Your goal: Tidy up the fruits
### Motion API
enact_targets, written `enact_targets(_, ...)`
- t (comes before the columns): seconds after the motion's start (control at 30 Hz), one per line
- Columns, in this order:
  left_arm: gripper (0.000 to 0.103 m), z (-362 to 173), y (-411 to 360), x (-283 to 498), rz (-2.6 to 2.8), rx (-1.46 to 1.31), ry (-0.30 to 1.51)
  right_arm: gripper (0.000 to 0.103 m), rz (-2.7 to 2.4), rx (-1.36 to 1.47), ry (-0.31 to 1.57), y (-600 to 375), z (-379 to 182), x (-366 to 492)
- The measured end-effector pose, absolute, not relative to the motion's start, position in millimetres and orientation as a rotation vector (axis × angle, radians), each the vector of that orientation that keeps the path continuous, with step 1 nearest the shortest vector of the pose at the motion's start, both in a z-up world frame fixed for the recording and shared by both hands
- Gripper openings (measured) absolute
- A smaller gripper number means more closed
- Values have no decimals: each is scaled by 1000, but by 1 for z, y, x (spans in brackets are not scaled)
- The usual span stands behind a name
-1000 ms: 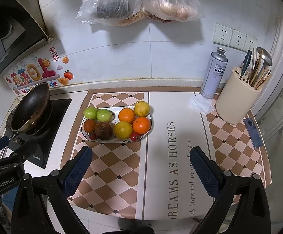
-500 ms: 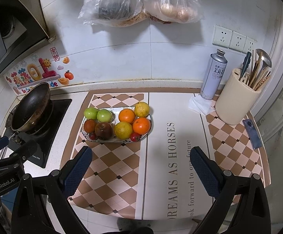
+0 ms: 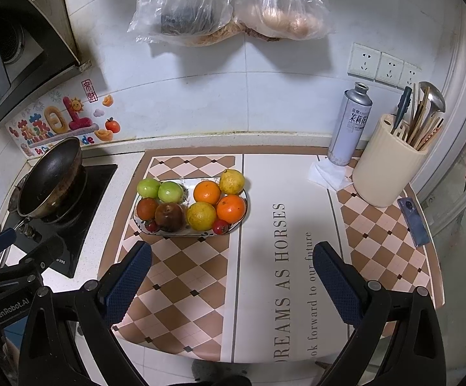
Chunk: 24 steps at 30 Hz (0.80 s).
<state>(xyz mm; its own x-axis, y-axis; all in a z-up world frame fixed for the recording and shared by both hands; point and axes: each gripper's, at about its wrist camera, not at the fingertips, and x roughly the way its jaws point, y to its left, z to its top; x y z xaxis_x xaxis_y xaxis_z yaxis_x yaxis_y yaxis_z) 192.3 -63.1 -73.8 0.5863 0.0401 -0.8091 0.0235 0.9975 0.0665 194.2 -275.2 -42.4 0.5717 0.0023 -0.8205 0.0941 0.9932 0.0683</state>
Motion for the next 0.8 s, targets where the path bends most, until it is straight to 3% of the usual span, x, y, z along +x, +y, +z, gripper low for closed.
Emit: enact_targets(0.8, 103, -70, -68, 196, 17, 74, 928, 102, -48, 110, 963, -276, -42, 195)
